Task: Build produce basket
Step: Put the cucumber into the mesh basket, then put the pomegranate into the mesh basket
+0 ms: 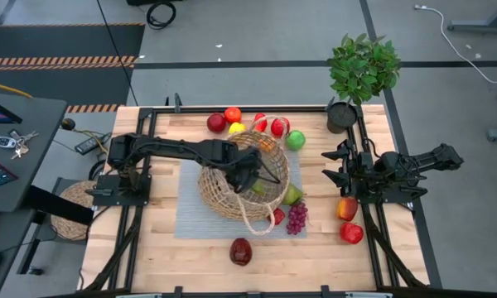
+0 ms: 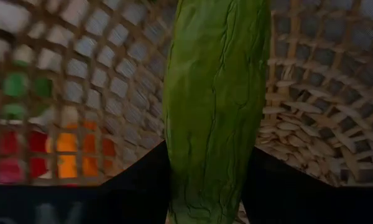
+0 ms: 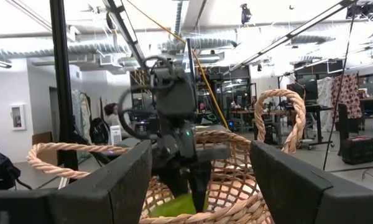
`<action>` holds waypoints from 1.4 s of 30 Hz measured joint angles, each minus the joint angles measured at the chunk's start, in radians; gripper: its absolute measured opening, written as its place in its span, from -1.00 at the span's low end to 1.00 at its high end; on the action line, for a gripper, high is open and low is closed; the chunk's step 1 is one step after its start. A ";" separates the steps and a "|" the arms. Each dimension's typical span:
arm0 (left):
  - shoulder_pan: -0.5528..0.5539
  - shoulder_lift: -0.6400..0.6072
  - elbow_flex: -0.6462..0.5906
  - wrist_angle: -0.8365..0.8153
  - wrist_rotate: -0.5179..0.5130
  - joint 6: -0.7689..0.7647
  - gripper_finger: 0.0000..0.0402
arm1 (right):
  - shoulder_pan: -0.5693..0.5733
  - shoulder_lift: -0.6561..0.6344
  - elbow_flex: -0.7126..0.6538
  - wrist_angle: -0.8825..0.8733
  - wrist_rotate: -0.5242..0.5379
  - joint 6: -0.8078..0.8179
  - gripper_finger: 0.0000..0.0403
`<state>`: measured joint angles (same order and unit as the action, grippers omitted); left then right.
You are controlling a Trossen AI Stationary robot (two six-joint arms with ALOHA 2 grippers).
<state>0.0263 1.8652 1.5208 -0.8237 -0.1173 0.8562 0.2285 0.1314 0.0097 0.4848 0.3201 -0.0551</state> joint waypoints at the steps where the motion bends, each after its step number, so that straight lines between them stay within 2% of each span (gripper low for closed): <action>1: 0.004 0.000 -0.018 0.015 -0.001 0.000 -0.20 | 0.000 0.000 0.000 0.000 0.000 0.000 0.36; 11: 0.011 0.000 -0.147 0.115 -0.017 -0.013 -0.20 | 0.000 0.000 0.000 0.000 0.000 0.000 0.36; 15: 0.011 0.000 -0.176 0.117 -0.020 -0.014 -0.13 | 0.000 0.000 0.000 0.000 0.000 0.000 0.36; 19: 0.011 0.000 -0.193 0.121 -0.034 -0.034 -0.01 | 0.000 0.000 0.000 0.000 0.000 0.000 0.36; 24: 0.009 0.000 -0.193 0.142 -0.074 -0.065 0.24 | 0.000 0.000 0.000 0.000 0.000 0.000 0.36; 26: 0.001 0.000 -0.193 0.152 -0.114 -0.071 0.34 | 0.000 0.000 0.000 0.000 0.000 0.000 0.36; 29: -0.022 -0.001 -0.185 0.156 -0.229 -0.115 0.41 | 0.000 0.000 0.000 0.000 0.000 0.000 0.36; 32: -0.036 -0.005 -0.142 0.127 -0.276 -0.169 0.40 | 0.000 0.000 0.000 0.000 0.000 0.000 0.36; 42: -0.037 -0.113 0.016 0.119 -0.282 -0.217 0.09 | 0.000 0.000 0.000 0.000 0.000 0.000 0.36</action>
<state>-0.0108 1.7520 1.5364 -0.7050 -0.3989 0.6392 0.2284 0.1314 0.0101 0.4850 0.3202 -0.0551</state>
